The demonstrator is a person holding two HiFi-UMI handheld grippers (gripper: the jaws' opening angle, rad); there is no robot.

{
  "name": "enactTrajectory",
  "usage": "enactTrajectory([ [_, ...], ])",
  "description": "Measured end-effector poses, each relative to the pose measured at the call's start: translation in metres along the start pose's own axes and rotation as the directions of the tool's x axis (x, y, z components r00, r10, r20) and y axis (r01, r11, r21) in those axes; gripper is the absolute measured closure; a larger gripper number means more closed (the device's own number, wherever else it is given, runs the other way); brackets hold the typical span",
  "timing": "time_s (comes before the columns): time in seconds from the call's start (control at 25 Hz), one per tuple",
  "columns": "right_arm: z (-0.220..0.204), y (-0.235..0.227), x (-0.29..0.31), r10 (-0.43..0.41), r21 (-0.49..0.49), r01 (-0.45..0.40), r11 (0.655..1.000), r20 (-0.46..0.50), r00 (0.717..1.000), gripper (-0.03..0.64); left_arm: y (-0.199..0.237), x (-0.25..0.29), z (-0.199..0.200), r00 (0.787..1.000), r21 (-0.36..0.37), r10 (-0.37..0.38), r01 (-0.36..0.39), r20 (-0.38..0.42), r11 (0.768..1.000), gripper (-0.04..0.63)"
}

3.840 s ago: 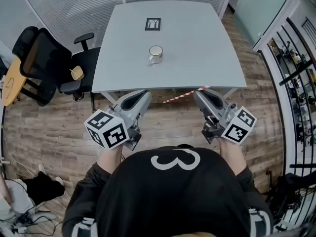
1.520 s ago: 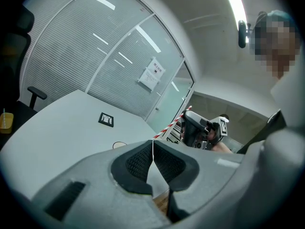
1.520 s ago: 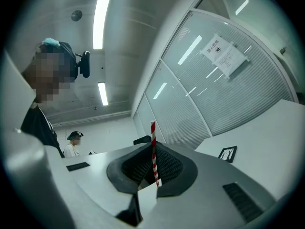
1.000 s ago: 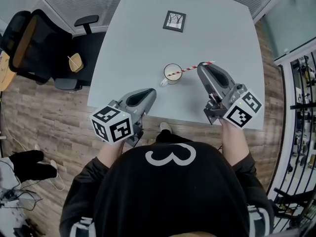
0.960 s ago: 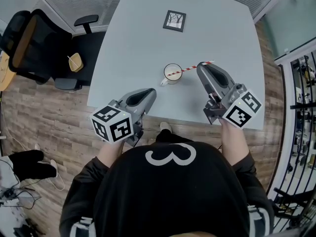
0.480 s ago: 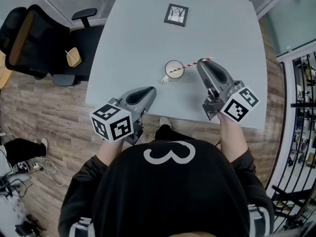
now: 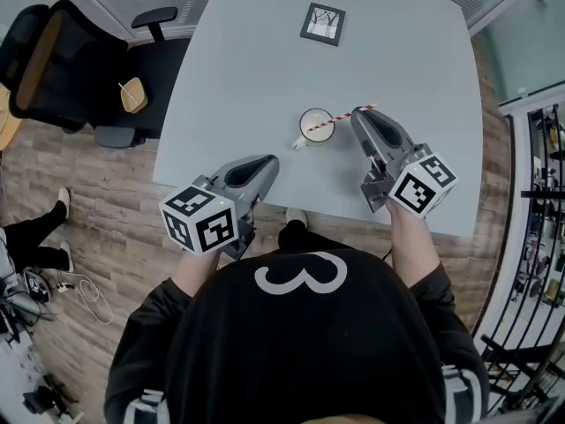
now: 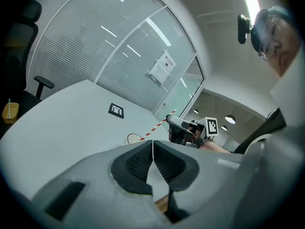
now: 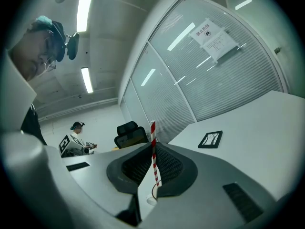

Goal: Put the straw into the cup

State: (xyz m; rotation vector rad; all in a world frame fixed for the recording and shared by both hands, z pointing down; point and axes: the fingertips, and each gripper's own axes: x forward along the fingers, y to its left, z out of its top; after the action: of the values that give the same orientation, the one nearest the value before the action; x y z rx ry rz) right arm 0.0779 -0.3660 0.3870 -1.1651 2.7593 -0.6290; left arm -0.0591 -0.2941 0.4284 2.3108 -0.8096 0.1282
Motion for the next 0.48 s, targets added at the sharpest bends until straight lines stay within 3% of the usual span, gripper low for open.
enactTrajectory([
  [0.48, -0.033, -0.021, 0.015, -0.017, 0.056, 0.019, 0.998, -0.040, 0.999, 0.586, 0.006, 0.004, -0.005, 1.000, -0.003, 0.024, -0.024, -0.014, 1.000, 0.575],
])
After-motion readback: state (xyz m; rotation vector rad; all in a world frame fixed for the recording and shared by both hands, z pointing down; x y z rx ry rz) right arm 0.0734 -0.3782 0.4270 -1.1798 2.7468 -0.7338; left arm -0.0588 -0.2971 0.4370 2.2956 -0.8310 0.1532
